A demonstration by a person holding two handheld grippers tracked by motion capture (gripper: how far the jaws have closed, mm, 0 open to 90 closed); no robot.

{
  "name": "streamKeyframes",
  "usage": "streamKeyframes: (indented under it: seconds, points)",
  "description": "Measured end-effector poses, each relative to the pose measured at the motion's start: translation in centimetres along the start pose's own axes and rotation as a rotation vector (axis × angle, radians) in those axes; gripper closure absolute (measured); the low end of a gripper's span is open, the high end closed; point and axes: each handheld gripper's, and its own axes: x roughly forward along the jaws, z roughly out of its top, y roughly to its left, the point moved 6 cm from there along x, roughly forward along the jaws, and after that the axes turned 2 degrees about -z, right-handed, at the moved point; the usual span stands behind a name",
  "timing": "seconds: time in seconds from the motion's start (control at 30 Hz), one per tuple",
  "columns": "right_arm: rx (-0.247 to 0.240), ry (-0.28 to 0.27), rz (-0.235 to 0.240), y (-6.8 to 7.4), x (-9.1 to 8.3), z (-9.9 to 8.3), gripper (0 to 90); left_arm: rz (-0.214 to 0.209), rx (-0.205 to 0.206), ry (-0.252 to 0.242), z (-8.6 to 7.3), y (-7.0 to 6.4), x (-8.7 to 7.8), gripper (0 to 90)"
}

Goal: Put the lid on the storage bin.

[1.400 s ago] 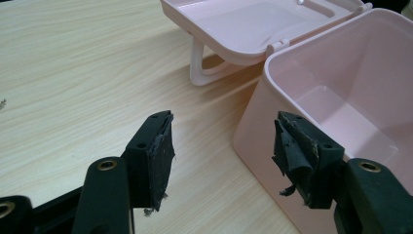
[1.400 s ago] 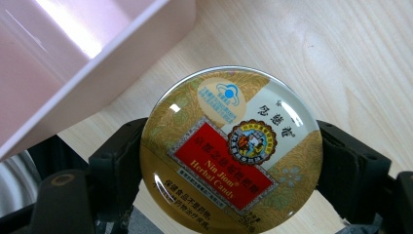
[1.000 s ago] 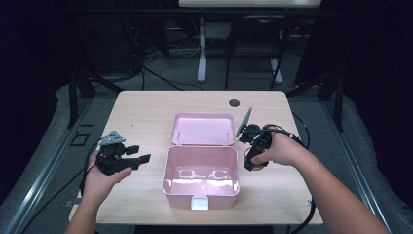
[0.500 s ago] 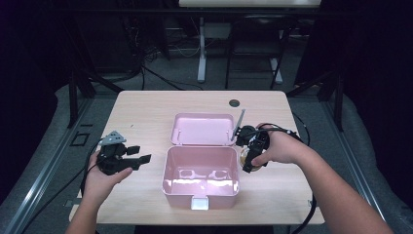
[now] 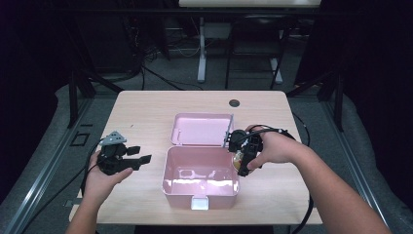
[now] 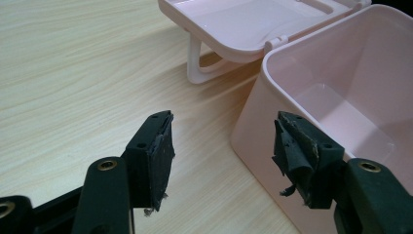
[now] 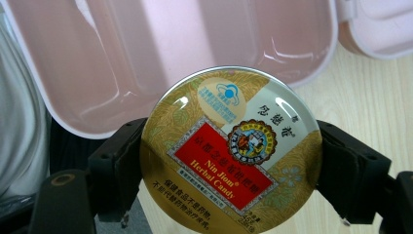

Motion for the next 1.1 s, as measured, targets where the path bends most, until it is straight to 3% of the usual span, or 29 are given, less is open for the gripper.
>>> streamKeyframes:
  seconds: [1.1]
  points:
    - [-0.121, 0.006, 0.02, 2.5, 1.2, 4.5, 19.6, -0.002, 0.0, -0.002, 0.0, 0.0, 0.0, 39.8]
